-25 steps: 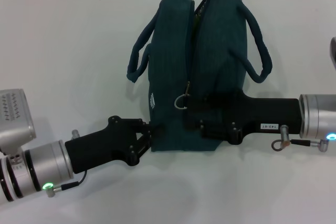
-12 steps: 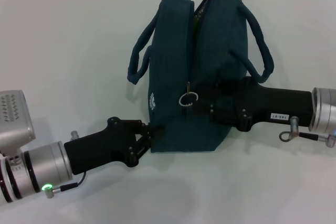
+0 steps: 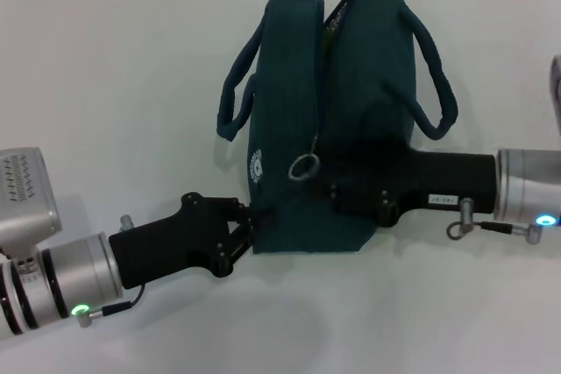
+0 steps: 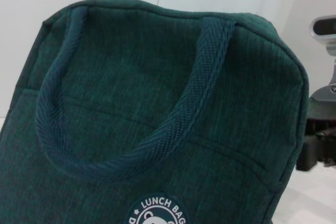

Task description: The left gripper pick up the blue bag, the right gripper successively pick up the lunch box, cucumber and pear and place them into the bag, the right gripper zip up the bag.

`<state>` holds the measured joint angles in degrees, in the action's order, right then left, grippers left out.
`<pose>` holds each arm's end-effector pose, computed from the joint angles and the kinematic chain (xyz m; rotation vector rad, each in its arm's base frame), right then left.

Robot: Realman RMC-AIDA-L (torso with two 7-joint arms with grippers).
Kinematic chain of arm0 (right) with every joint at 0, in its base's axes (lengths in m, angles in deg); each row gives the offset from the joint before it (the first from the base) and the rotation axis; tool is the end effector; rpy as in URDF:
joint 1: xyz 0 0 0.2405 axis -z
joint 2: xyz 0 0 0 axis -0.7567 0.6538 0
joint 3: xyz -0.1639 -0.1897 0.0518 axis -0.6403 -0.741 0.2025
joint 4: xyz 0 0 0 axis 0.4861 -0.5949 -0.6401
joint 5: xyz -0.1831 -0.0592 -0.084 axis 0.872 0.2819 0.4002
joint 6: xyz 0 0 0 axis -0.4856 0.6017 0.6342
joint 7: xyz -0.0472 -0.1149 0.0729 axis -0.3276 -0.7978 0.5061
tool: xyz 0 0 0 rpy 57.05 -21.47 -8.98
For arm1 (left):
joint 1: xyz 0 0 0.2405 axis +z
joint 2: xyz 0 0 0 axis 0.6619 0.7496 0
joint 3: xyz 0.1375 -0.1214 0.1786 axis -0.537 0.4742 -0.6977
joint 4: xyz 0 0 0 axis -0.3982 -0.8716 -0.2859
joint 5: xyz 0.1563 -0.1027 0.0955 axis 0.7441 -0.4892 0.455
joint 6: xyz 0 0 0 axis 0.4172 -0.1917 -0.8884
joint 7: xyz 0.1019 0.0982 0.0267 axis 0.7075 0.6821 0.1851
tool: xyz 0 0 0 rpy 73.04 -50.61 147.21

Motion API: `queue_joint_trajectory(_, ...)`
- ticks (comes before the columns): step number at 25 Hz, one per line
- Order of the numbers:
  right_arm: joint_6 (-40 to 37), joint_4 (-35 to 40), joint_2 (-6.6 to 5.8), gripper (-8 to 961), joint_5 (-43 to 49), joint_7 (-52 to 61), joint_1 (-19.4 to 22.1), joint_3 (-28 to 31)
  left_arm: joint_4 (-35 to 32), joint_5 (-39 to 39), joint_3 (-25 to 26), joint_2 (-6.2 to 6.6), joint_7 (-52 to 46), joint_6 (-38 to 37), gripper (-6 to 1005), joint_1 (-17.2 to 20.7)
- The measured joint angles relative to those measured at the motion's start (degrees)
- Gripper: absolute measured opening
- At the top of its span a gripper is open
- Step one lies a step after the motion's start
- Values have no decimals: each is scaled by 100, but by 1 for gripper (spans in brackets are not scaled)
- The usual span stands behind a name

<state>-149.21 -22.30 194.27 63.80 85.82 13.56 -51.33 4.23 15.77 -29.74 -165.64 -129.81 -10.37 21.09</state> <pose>0.1937 0.3264 -0.0746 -2.8864 0.4492 0.9440 -0.3021 0.2483 -0.0681 -2.5615 -0.6885 -0.9143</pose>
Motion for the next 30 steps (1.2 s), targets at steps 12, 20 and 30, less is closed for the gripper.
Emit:
queue_joint_trajectory(12,271,-9,6,426,-59,-12,10,102,-10,-39,0,0,54,44,53,-56)
queue_joint_trajectory(20,166,11,5,423,-63,-1,-7,96,-2,-39,0,0,53,45,53,-57)
queue_joint_trajectory(30,223,-41,24,99,-376,4,59,81,-2,-39,0,-1,53,45,53,-49)
